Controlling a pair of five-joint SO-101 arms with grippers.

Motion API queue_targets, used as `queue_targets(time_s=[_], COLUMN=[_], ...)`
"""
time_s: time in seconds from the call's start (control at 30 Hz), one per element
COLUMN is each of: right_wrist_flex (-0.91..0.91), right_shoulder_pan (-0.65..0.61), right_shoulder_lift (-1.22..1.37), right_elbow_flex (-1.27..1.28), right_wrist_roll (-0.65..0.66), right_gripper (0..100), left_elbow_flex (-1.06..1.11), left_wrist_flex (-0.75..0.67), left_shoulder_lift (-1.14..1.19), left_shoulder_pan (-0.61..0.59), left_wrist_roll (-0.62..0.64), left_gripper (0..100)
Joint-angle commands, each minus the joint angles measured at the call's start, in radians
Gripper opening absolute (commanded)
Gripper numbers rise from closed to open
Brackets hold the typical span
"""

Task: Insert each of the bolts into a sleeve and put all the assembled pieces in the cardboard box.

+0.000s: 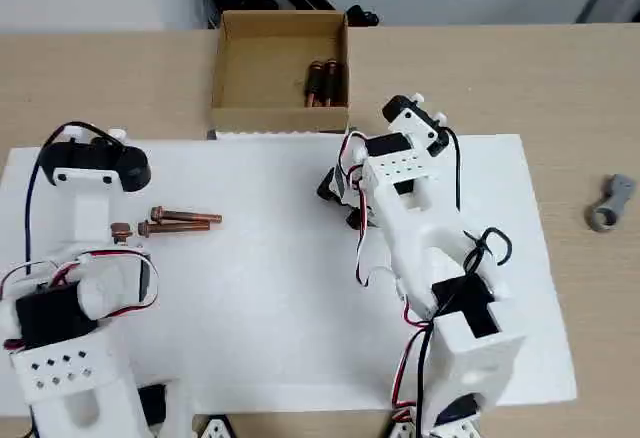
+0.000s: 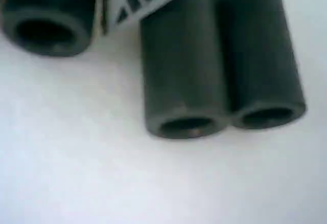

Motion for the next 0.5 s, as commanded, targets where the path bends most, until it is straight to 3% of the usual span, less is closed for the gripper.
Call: queue_targets(time_s=[0.0,0.33,0.47], right_wrist_flex=[0.053,0.165,0.163], right_shoulder_pan=[-0.007,-0.028,-0.028], right_shoulder_lift=[-0.001,-0.002,-0.002], right_elbow_flex=[-0.008,-0.012,-0.012], right_wrist_roll=[-0.003,0.054,0.106], right_gripper=[14.0,13.6,1.3], left_elbow_flex=[-0.005,-0.005,-0.005], left_wrist_flex=[-0.02,-0.02,-0.02], left_shoulder_lift=[-0.018,-0.018,-0.018], left_shoulder_pan=[-0.002,-0.002,-0.002], left_wrist_roll=[0.0,0.0,0.0], left_gripper=[1,1,1])
